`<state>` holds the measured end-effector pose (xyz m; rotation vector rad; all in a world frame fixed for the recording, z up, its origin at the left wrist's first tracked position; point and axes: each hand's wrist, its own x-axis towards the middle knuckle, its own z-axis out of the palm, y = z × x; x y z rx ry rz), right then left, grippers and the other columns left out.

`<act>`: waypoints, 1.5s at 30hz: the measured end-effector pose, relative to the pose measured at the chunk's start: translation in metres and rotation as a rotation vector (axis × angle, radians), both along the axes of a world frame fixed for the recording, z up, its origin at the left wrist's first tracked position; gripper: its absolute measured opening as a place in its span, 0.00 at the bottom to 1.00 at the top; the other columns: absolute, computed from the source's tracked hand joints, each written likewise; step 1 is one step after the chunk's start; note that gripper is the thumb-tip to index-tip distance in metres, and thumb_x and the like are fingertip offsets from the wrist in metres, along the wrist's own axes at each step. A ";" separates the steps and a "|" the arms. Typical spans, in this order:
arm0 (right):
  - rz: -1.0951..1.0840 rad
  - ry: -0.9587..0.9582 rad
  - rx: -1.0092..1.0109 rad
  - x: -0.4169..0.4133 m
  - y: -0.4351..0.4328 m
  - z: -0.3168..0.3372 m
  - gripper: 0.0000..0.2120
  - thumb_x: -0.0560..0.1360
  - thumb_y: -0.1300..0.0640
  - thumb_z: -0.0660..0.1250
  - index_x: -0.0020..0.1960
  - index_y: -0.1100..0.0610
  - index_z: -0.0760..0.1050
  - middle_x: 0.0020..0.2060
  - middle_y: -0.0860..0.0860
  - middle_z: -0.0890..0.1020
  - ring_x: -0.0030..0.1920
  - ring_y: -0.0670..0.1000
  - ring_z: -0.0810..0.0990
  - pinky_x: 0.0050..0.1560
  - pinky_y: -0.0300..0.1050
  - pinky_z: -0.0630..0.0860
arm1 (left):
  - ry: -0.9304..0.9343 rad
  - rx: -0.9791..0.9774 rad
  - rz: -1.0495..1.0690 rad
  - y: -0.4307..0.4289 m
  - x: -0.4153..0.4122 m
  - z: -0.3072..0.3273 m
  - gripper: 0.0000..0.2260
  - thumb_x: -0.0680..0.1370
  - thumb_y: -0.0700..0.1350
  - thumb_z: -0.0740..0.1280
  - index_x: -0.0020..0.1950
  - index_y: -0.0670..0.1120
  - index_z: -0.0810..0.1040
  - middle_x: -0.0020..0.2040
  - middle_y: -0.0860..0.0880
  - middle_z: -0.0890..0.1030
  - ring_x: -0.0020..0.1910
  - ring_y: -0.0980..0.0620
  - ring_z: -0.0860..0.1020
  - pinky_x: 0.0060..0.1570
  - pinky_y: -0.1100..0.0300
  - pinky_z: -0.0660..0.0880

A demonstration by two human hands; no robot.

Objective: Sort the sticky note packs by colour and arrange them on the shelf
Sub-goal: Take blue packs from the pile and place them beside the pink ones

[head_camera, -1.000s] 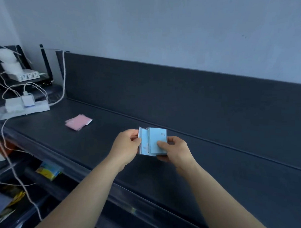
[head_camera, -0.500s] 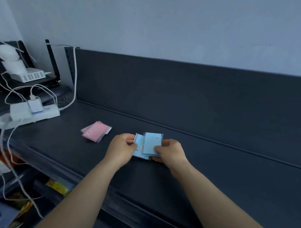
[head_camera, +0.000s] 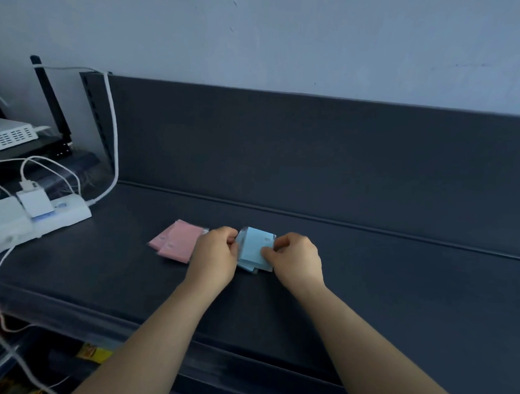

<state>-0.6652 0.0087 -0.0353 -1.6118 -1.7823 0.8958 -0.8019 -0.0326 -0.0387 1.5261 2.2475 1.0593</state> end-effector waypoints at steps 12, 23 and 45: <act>0.092 -0.305 0.281 0.039 -0.013 0.013 0.16 0.80 0.49 0.60 0.64 0.55 0.73 0.60 0.50 0.77 0.59 0.53 0.75 0.56 0.45 0.72 | 0.416 0.091 -0.156 -0.007 0.005 0.016 0.10 0.80 0.45 0.61 0.57 0.45 0.79 0.51 0.48 0.81 0.49 0.46 0.76 0.48 0.52 0.74; -0.130 -0.496 0.427 0.152 -0.045 0.020 0.15 0.80 0.52 0.59 0.61 0.58 0.75 0.58 0.49 0.79 0.59 0.52 0.76 0.55 0.48 0.75 | 0.609 0.274 -0.403 -0.003 0.112 0.031 0.05 0.73 0.46 0.72 0.40 0.45 0.83 0.37 0.50 0.83 0.37 0.45 0.80 0.40 0.53 0.75; -0.521 -0.576 0.271 0.557 -0.128 0.031 0.16 0.80 0.50 0.59 0.61 0.58 0.75 0.58 0.51 0.79 0.57 0.54 0.76 0.54 0.49 0.74 | 0.399 0.353 -0.772 -0.018 0.513 0.034 0.12 0.79 0.49 0.64 0.55 0.45 0.82 0.49 0.50 0.83 0.49 0.47 0.78 0.48 0.53 0.76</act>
